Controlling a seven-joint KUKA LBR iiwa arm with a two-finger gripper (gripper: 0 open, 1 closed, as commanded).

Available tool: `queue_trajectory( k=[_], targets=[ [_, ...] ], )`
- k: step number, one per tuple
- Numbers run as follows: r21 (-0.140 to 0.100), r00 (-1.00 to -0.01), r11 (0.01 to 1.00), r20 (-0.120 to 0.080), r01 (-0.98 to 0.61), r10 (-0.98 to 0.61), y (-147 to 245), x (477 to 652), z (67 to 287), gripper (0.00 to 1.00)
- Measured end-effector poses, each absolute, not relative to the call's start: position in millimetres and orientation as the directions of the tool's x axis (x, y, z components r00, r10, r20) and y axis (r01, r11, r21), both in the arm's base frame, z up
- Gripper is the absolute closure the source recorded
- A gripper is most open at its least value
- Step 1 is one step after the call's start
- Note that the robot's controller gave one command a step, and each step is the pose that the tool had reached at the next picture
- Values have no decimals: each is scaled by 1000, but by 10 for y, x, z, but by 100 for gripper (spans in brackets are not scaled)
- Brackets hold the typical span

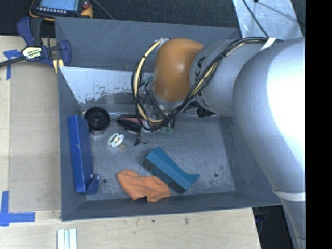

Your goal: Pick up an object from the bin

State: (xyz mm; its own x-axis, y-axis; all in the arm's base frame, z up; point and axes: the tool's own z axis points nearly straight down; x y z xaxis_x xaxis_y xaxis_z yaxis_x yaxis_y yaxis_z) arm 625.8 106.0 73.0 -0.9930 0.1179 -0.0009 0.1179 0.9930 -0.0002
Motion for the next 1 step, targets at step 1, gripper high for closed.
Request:
queue_trajectory(
  k=[1],
  targets=[
    [0, -993, 993, 0, 118, 118, 1059, 6254, 841, 100]
  ],
)
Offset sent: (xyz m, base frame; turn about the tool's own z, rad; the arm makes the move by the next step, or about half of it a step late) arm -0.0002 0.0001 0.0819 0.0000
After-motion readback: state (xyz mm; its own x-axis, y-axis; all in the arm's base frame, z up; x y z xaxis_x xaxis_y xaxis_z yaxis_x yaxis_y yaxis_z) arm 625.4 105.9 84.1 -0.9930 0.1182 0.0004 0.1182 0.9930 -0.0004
